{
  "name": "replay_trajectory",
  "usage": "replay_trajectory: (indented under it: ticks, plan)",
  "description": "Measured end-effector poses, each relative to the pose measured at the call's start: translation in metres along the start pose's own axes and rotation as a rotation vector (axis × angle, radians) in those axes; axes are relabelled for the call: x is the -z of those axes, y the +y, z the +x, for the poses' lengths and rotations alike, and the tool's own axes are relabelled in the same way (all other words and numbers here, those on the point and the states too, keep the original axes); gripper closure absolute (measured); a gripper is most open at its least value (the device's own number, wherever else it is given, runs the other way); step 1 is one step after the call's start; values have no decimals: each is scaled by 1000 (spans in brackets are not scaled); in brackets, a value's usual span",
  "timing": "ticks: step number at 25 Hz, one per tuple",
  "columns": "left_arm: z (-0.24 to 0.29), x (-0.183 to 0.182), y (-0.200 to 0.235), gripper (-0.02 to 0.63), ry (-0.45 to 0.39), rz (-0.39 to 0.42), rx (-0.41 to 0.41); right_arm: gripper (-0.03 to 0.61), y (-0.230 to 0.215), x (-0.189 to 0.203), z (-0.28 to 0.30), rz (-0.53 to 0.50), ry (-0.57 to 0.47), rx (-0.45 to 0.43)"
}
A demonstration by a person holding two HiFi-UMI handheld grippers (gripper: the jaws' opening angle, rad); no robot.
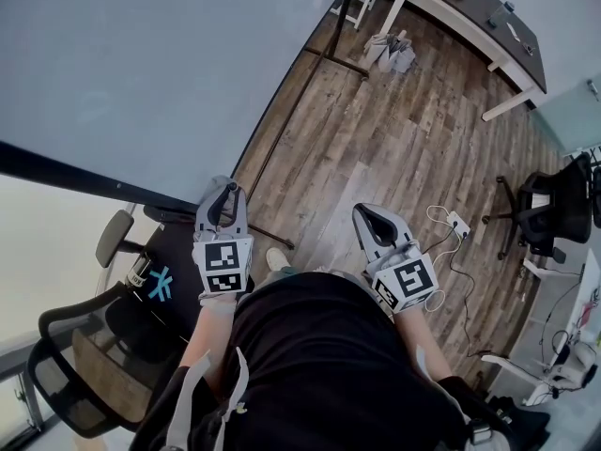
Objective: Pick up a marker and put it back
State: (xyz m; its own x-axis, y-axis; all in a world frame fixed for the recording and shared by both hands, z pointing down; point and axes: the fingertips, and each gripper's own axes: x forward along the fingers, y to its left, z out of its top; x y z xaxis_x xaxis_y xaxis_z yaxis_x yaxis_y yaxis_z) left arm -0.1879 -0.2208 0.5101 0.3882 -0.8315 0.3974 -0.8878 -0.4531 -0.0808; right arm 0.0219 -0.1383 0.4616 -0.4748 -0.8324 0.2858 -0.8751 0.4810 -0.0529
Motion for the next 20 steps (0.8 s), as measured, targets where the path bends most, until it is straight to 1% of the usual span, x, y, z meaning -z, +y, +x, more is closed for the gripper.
replay_trajectory:
  ticks: [3,10,15,20]
  plan:
    - [-2,-5,-1,538,-12,5,-11,561,-2,1,-2,0,-2,-6]
    - [-12,-29,-3,538,-46,49,-50,561,-7,-7,-11,4,-28,-18]
    - [-16,-49,-11,538,-69,94,-84,561,-17,-12,-22,4,-39,-21]
    - [-23,-77,-18,539,-115,152,-129,561,-27,-19,-34,7,-53,-21]
